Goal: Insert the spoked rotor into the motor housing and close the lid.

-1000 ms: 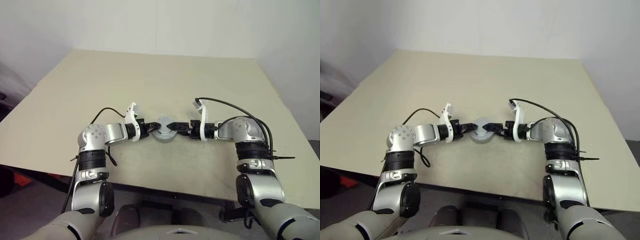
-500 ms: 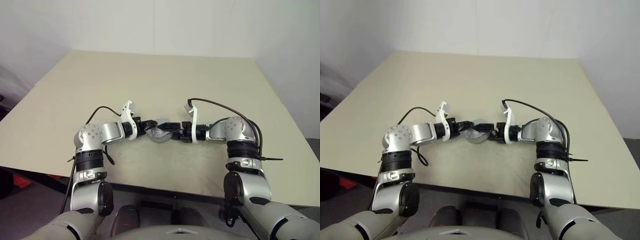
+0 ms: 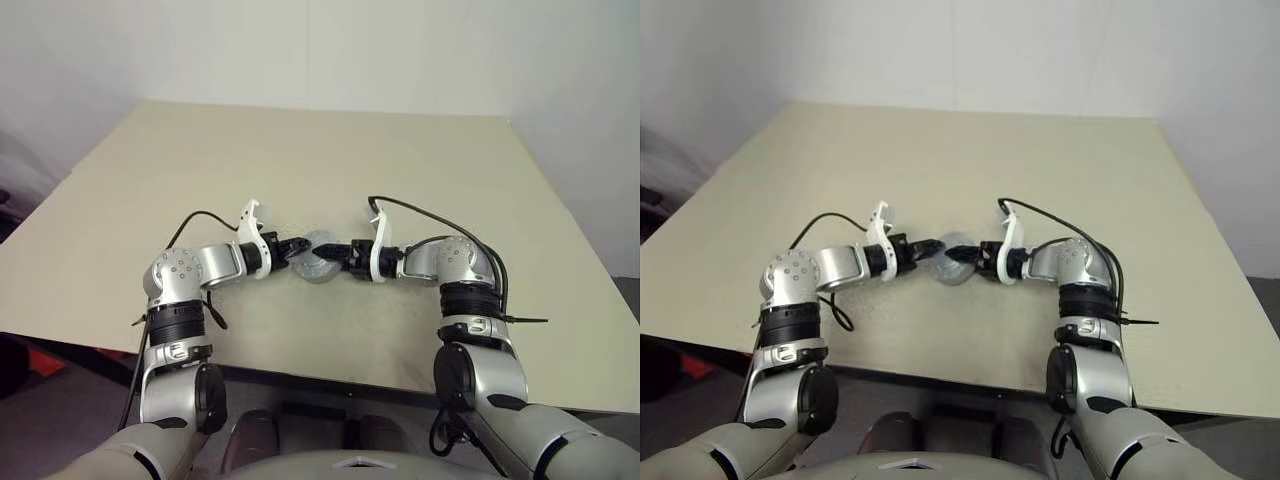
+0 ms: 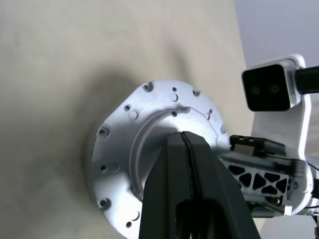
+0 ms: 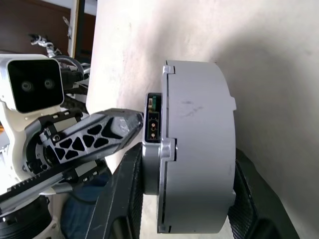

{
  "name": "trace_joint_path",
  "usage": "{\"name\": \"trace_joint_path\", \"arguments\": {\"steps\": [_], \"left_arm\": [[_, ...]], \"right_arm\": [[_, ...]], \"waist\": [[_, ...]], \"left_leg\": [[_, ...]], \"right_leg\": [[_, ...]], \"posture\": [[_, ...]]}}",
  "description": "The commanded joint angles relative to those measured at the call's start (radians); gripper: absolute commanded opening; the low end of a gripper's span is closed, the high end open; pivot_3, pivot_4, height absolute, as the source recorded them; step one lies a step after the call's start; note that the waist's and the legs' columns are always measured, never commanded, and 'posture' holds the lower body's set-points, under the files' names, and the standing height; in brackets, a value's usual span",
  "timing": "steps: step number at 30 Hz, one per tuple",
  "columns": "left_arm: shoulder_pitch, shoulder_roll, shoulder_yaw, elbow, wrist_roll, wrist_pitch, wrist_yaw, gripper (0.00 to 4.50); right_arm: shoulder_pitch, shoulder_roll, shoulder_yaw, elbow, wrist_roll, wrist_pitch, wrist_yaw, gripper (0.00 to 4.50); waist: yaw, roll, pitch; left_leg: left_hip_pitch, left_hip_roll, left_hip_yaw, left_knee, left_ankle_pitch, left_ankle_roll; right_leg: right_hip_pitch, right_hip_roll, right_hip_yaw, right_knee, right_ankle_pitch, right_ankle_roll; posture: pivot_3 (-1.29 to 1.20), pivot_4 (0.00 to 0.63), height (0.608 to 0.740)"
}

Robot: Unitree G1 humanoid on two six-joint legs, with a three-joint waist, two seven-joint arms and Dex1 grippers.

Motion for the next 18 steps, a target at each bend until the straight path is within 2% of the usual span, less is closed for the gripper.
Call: {"name": "trace_joint_path", "arguments": {"steps": [1,12,18], "left_arm": [[0.004,-0.007,-0.01,0.001,0.011,0.005,0.005,0.0],[0.01,-0.009,-0.002,-0.019,0.007,-0.038,-0.01,0.0],[0.05,-0.022,0.056,-0.157,-0.112,-0.123,-0.095,0.0]], "right_arm": [[-0.021,-0.003,0.019,-0.03,0.021,-0.018,0.002,2.09],[-0.03,-0.009,0.025,0.013,0.018,-0.091,0.001,2.08],[-0.07,0.009,-0.06,0.09,0.049,-0.128,-0.046,2.08]], "waist": [[0.002,0.0,0.0],[0.004,0.0,0.0],[-0.001,0.0,0.0]], "left_leg": [[0.0,0.0,0.0,0.0,0.0,0.0],[0.001,0.0,0.0,0.0,0.0,-0.001],[-0.001,0.0,0.0,0.0,0.001,-0.001]], "right_leg": [[0.0,0.0,0.0,0.0,0.0,0.0],[0.001,0.0,0.0,0.0,0.0,0.0],[-0.001,0.0,0.0,0.0,0.0,0.0]], "posture": [[0.0,0.0,0.74],[0.0,0.0,0.74],[0.0,0.0,0.74]]}}
